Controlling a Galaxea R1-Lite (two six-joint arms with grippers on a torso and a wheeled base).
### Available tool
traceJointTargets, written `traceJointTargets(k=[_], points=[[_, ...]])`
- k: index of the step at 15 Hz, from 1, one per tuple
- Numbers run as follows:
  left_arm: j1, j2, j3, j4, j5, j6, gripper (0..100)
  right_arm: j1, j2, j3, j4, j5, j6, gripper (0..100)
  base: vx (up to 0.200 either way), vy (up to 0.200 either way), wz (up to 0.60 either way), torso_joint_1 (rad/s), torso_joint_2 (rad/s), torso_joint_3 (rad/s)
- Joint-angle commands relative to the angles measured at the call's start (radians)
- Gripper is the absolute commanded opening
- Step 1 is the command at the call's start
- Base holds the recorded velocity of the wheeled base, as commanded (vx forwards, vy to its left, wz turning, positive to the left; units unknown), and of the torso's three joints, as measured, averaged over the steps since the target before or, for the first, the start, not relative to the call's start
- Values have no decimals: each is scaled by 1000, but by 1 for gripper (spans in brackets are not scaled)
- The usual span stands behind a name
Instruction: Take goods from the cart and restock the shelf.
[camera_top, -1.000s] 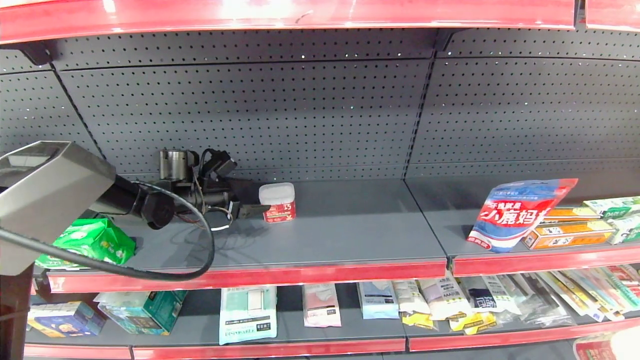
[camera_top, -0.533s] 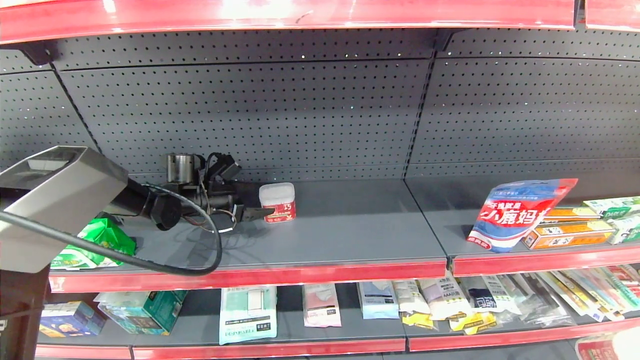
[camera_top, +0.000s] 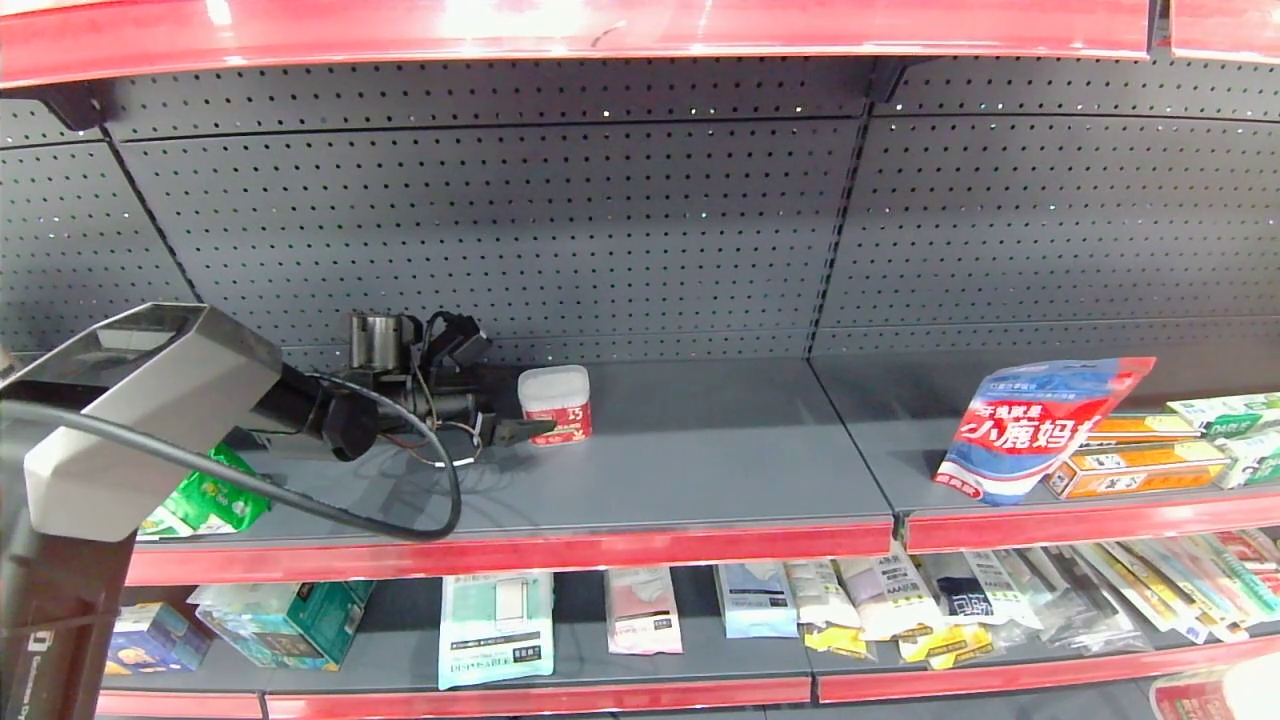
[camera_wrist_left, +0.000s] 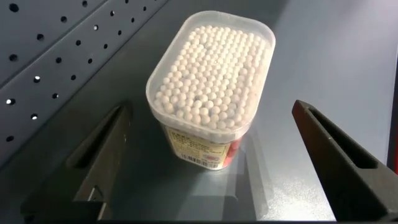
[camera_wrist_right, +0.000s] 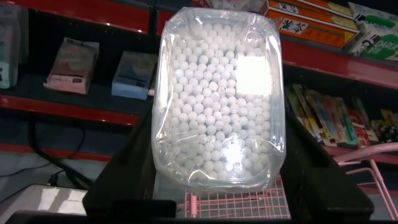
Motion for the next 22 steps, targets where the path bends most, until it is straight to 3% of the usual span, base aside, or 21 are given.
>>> traceJointTargets(k=[1,8,15,22], points=[[0,-1,-1,0,2,0,100,0,3,0,1,1,0,0,0,0,0,0,0,0],[-5,26,-13,0,2,2,100,0,11,0,0,1,0,0,0,0,0,0,0,0],[-48,90,-119,15,-3,-1,100,0,14,0,1,1,-1,0,0,0,0,0,0,0],[-57,124,-214,78,-3,-1,100,0,15,0,0,-1,-3,0,0,0,0,0,0,0]])
